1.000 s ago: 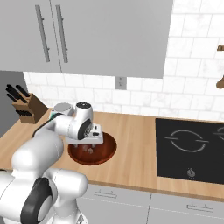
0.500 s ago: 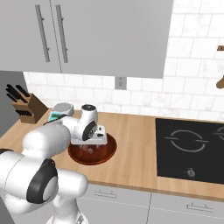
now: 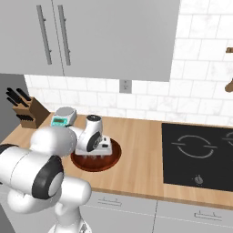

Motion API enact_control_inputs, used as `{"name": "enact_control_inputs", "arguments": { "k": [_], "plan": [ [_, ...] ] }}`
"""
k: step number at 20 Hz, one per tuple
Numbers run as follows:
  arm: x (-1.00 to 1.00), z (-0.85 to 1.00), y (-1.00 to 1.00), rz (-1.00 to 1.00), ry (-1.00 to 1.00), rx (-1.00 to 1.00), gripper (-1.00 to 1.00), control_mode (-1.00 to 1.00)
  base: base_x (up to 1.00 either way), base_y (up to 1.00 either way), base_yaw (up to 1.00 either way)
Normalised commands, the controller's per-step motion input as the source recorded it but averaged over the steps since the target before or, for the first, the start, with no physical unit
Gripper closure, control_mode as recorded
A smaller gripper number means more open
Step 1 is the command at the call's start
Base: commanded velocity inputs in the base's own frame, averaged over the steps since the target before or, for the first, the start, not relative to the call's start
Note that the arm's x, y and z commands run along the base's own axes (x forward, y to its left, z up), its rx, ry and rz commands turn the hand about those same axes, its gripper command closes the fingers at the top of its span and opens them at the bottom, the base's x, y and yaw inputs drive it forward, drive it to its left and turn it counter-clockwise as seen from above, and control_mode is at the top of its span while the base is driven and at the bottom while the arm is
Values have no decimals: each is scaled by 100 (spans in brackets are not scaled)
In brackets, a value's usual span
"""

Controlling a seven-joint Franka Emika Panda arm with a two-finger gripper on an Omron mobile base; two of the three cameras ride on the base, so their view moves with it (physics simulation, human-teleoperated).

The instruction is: Grab a lemon wedge from the fridge and one ice cube from the ice bowl, and put them in the glass of lemonade.

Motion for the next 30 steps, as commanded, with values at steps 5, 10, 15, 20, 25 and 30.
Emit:
{"name": "enact_control_inputs", "arguments": {
  "k": [5,10,15,20,25,30],
  "plan": [
    [0,-33,0,0,0,0,-100,-100,0,0,0],
    [0,0,0,0,0,0,-100,-100,0,0,0],
    [-3,0,0,0,0,0,-100,-100,0,0,0],
    [-16,0,0,0,0,0,-100,-100,0,0,0],
    [-11,0,0,0,0,0,-100,-100,0,0,0],
    [-1,0,0,0,0,0,-100,-100,0,0,0]
  ]
}}
